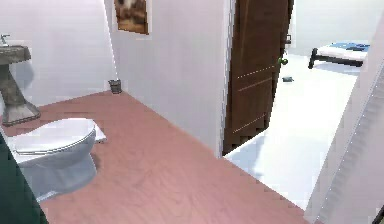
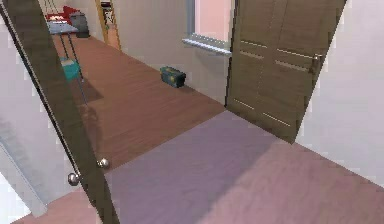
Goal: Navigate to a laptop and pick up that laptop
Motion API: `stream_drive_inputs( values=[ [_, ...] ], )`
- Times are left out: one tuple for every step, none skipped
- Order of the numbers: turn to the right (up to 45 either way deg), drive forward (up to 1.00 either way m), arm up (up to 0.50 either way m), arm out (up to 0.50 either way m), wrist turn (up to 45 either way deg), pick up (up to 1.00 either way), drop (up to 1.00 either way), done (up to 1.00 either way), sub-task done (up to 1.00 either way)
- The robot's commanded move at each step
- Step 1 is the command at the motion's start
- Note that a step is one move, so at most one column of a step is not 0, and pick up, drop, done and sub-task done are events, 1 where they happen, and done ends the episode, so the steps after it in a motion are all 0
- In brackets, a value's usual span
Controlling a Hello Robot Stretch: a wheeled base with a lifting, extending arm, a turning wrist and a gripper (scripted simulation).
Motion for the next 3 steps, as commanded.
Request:
stream_drive_inputs(
  values=[
    [12.0, 0.00, 0.00, 0.00, 0.0, 0.00, 0.00, 0.00, 0.00],
    [0.0, 0.55, 0.00, 0.00, 0.0, 0.00, 0.00, 0.00, 0.00],
    [24.0, 0.00, 0.00, 0.00, 0.0, 0.00, 0.00, 0.00, 0.00]
  ],
)
